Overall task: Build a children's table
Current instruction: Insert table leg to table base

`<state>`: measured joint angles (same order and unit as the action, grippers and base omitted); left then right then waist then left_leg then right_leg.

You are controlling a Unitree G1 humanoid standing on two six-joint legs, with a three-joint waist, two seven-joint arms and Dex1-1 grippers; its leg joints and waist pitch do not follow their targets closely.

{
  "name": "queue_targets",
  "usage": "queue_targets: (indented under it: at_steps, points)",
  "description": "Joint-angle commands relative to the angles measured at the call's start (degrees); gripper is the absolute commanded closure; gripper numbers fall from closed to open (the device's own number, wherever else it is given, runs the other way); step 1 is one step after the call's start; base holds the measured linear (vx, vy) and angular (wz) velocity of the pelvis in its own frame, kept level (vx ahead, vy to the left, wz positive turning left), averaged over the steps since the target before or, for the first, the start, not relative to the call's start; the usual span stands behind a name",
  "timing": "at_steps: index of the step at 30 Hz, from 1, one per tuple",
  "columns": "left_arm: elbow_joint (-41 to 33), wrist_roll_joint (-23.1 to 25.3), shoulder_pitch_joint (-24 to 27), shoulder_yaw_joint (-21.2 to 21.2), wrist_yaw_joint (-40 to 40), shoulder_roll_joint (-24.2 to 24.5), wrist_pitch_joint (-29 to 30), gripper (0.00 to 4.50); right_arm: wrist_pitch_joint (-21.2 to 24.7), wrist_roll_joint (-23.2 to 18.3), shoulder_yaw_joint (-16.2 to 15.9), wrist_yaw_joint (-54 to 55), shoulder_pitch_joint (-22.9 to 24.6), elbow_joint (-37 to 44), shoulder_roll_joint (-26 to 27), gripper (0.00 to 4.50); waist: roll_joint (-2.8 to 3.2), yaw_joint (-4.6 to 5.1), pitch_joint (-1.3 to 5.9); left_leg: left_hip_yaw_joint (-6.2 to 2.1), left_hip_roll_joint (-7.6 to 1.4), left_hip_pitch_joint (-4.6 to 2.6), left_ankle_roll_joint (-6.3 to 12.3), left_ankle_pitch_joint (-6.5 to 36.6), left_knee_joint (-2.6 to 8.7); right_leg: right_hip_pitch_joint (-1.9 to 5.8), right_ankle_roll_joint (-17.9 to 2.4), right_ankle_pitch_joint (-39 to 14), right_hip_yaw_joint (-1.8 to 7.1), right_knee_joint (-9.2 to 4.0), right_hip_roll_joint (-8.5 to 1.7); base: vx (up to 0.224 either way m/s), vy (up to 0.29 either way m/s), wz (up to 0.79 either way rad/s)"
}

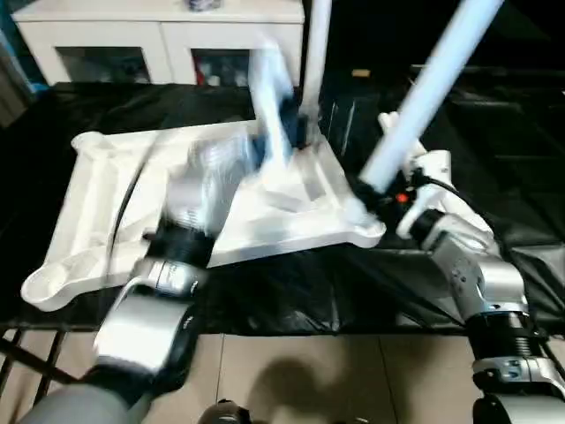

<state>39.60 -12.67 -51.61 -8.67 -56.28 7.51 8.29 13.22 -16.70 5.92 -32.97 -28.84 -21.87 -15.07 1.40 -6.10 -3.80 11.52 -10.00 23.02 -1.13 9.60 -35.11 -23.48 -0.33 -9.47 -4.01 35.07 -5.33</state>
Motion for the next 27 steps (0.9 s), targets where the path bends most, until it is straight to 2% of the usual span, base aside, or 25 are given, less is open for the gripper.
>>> queue_targets:
  at_steps: [1, 3, 5, 8, 10, 12, 15, 24, 27]
  points:
    - [3.6, 4.2, 0.3, -3.3, -2.2, 1.2, -3.0, 1.56, -2.2, 2.1, 0.2, 1.9, -0.6, -2.3, -1.1, 2.6, -0.35, 0.35, 5.34, -1.53, -2.66, -1.69, 1.51, 8.6, 3.89, 3.31, -12.9, -6.4, 2.32, -3.63, -3.38, 0.0, 0.0, 0.0]
    - [6.7, 6.4, 0.6, -5.1, -2.9, 1.3, -5.1, 1.56, -2.8, 2.9, 0.1, 2.2, -0.9, -3.5, -1.6, 2.6, -0.45, 0.5, 5.23, -1.5, -2.68, -1.66, 1.72, 9.8, 3.92, 3.42, -13.7, -7.5, 2.32, -3.78, -3.56, 0.0, 0.0, 0.0]
    - [8.5, 7.4, 0.7, -5.9, -3.3, 1.3, -6.2, 1.56, -2.8, 3.2, 0.0, 2.4, -1.0, -4.0, -1.9, 2.6, -0.34, 0.56, 5.18, -1.54, -2.65, -1.7, 1.84, 10.3, 3.91, 3.36, -13.7, -8.5, 2.29, -3.98, -3.55, 0.0, 0.0, 0.0]
    - [14.8, 10.4, 0.2, -7.4, -2.1, 0.7, -9.1, 1.9, -2.7, 3.7, -0.3, 2.0, -1.5, -4.9, -2.5, 2.6, -0.24, 0.9, 5.17, -1.58, -2.76, -1.68, 2.14, 10.9, 3.93, 3.41, -14.1, -8.4, 2.29, -3.95, -3.58, 0.0, 0.0, 0.0]
    - [19.2, 11.7, -0.7, -8.0, -0.6, 0.3, -10.0, 2.05, -3.3, 4.1, -0.4, 1.6, -2.0, -5.8, -2.8, 2.6, 0.04, 1.08, 5.2, -1.55, -2.74, -1.79, 2.16, 11.3, 3.88, 3.38, -14.4, -7.8, 2.3, -3.99, -3.55, 0.0, 0.0, 0.0]
    - [21.3, 12.1, -1.3, -7.6, 0.3, 0.0, -10.3, 2.3, -3.8, 4.2, -0.6, 1.3, -2.3, -6.5, -3.0, 2.6, -0.15, 1.06, 5.22, -1.57, -2.75, -1.76, 2.31, 11.5, 3.88, 3.48, -14.9, -7.3, 2.27, -3.91, -3.61, 0.0, 0.0, 0.0]
    - [23.1, 12.5, -1.7, -7.3, 1.0, -0.2, -10.1, 2.52, -3.9, 4.6, -1.0, 0.6, -2.3, -6.6, -3.3, 2.6, 0.04, 1.0, 5.22, -1.58, -2.82, -1.79, 2.69, 11.4, 3.82, 3.48, -15.6, -6.9, 2.23, -3.86, -3.64, 0.0, 0.0, 0.0]
    - [28.0, 13.6, -3.1, -5.7, 4.5, -0.4, -12.5, 3.16, -4.2, 4.7, -1.7, -0.9, -2.7, -7.1, -3.1, 2.6, -0.15, 0.91, 5.2, -1.59, -2.89, -1.76, 3.58, 11.2, 3.8, 3.45, -15.9, -7.0, 2.18, -3.93, -3.68, 0.0, 0.0, 0.0]
    - [29.1, 14.5, -3.4, -6.1, 4.5, -0.1, -13.3, 3.31, -4.5, 4.7, -2.1, -1.4, -3.2, -7.7, -3.1, 2.6, 0.0, 0.91, 5.19, -1.62, -2.92, -1.79, 3.46, 11.6, 3.83, 3.43, -16.0, -7.2, 2.17, -3.92, -3.76, 0.0, 0.0, 0.0]
